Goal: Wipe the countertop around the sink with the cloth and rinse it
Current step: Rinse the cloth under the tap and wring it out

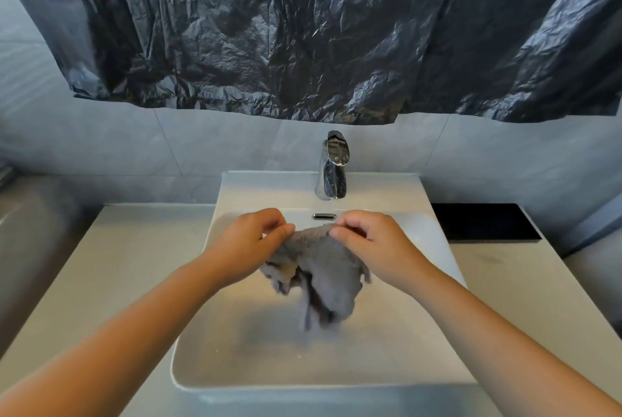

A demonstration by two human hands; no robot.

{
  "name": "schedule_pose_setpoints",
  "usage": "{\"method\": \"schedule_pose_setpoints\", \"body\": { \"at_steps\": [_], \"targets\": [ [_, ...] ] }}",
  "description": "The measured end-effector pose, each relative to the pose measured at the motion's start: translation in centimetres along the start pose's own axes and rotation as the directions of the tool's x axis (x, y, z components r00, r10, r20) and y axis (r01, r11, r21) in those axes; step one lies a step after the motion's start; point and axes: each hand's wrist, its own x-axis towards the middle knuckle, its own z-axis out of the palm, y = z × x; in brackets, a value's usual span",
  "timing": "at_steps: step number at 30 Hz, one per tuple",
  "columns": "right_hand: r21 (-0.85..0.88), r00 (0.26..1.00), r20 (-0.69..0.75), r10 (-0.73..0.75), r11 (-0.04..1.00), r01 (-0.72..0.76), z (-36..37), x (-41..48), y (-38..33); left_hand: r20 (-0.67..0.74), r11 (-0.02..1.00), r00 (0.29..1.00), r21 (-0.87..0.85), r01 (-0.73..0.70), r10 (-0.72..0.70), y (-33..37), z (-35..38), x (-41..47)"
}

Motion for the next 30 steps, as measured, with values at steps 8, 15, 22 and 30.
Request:
{"method": "schedule_pose_setpoints", "body": {
  "at_steps": [8, 15, 22, 30],
  "targets": [
    [-0.101, 0.999, -0.019, -0.044, 0.994, 0.041, -1.4, 0.4, -1.5, -0.069, 0.953, 0.996, -0.293, -0.074, 0.056, 1.9, 4.3, -2.8],
    [-0.06, 0.996, -0.044, -0.082, 0.995, 0.079, -3.1, 0.3, -2.7, -0.158, 0.906, 0.987, -0.42, -0.062, -0.006, 4.5, 6.4, -2.3],
    [-0.312, 0.983, -0.062, -0.171, 0.939, 0.144, -5.4, 0.6, -2.6, -0.187, 0.966, 0.981, -0.241, -0.091, 0.046, 3.8, 3.6, -1.3],
    [-0.53, 0.999, 0.035, 0.029, 0.848, -0.006, -7.5, -0.3, 0.8, -0.116, 0.978, 0.971, 0.05, -0.205, 0.209, 1.7, -2.3, -0.7]
  ]
}}
